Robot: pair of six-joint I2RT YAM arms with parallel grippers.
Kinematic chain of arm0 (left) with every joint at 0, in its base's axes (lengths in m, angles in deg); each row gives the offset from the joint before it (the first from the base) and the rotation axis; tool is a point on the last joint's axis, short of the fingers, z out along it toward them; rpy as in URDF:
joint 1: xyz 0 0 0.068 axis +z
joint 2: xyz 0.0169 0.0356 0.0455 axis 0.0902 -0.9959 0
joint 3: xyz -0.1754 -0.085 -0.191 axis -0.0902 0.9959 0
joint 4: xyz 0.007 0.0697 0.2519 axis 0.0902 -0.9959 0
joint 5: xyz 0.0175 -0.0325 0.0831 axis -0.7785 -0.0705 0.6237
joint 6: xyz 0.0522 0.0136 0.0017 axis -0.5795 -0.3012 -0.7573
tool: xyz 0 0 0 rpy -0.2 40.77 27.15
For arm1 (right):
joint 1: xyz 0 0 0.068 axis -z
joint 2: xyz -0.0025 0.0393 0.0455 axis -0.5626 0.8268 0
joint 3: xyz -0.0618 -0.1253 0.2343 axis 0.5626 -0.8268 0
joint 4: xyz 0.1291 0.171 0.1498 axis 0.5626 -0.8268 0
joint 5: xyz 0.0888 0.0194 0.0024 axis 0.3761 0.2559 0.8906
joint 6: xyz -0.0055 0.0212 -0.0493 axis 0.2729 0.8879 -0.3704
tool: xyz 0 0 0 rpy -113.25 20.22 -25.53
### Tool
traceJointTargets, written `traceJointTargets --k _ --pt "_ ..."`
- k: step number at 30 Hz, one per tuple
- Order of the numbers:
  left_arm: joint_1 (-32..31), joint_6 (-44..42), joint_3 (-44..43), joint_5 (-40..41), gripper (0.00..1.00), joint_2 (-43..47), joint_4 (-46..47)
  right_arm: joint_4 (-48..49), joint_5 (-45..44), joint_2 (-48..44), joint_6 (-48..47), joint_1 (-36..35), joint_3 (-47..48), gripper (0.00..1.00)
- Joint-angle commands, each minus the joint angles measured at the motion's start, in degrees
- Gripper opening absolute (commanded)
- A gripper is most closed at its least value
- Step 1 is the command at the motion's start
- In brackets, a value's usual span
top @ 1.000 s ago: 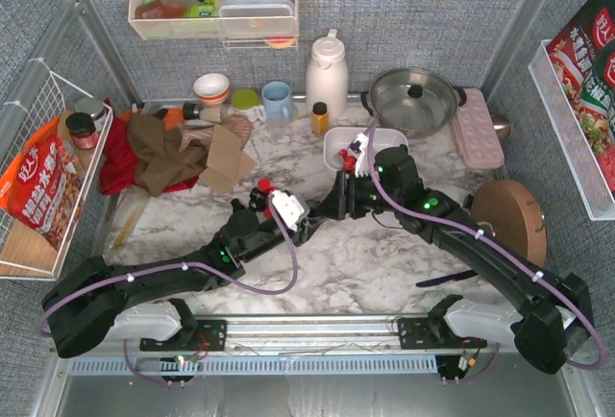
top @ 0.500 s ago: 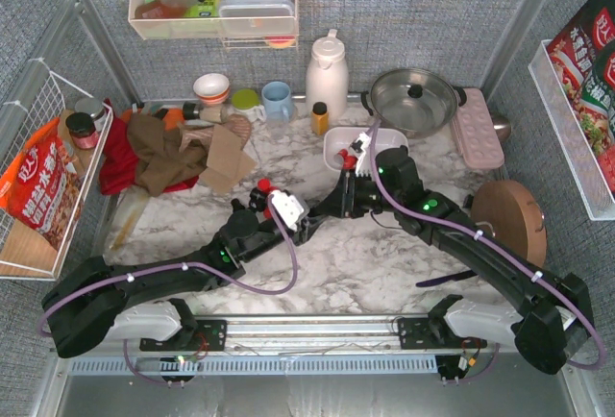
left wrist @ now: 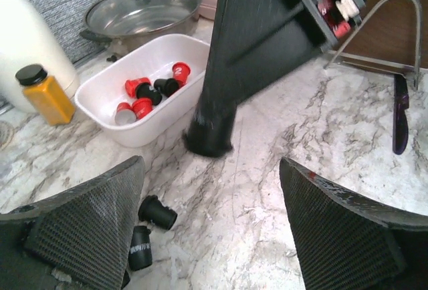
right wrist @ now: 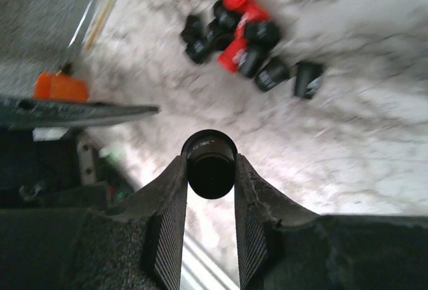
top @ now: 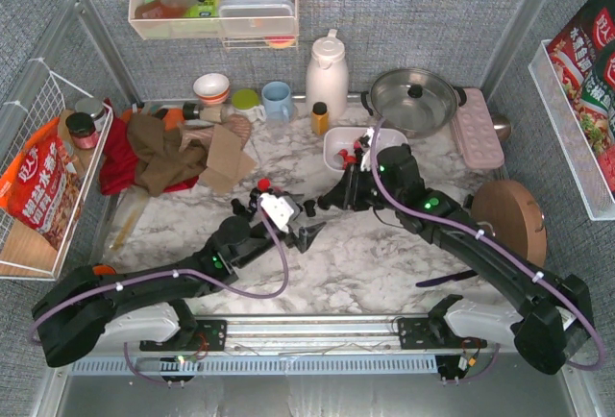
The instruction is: Mix the coffee capsules in the storage basket
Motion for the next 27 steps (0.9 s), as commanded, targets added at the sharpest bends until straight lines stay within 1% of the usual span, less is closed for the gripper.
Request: traceJointTargets --k 1,4,6,8,11,13,15,16,18,19,20,22,25,27 --pt "-0.04 4.44 1.22 5.66 0.89 2.0 -2.29 -2.52 -14.44 0.19 -7.89 0.71 2.52 0.1" --pt "-0.04 10.16 1.14 13.05 0.89 3.46 -7.05 -2.49 -24.64 1.87 -13.52 1.67 3.47 0.1" --pt "0.01 13.25 1.03 17.71 0.9 4.6 -11.11 -1.59 -29.54 3.91 -16.84 3.29 4.43 0.1" --pt "0.01 16.59 0.83 23.16 0.92 5.91 -15.48 -0.58 -33.24 7.03 -19.75 4.93 6.15 0.1" --pt "0.09 19.91 0.13 29.81 0.96 7.95 -22.57 1.19 -35.76 13.82 -23.11 7.78 9.29 0.11" --pt "0.07 21.94 -0.23 31.95 0.99 9.3 -26.4 2.21 -35.46 19.21 -24.35 9.66 11.8 0.14" --pt "0.1 24.35 -0.53 33.24 0.99 10.26 -29.25 1.63 -34.23 25.02 -24.88 11.28 15.17 0.18" --pt "0.09 25.78 -0.56 33.87 0.99 10.58 -30.44 0.28 -33.71 27.8 -24.79 12.01 17.48 0.23" --pt "0.18 29.06 -0.68 35.12 0.99 10.5 -32.65 -4.22 -32.15 32.42 -24.72 13.12 23.11 0.43" --pt "0.25 30.71 -0.99 35.53 0.99 10.25 -34.44 -6.51 -30.77 34.19 -25.29 13.39 25.22 0.51" --pt "0.34 32.05 -1.43 35.63 0.99 9.87 -35.85 -8.48 -29.48 35.19 -26.26 13.41 26.64 0.55" --pt "0.63 33.92 -2.58 36.0 0.99 8.78 -38.79 -9.5 -28.43 35.0 -27.26 12.86 27.27 0.61" --pt "1.08 36.02 -4.15 37.26 0.99 7.35 -42.05 -9.1 -28.33 31.26 -27.88 10.91 25.2 0.69" --pt "1.51 36.74 -4.29 37.39 0.99 6.86 -42.54 -9.97 -28.75 29.01 -27.16 9.67 24.03 0.72"
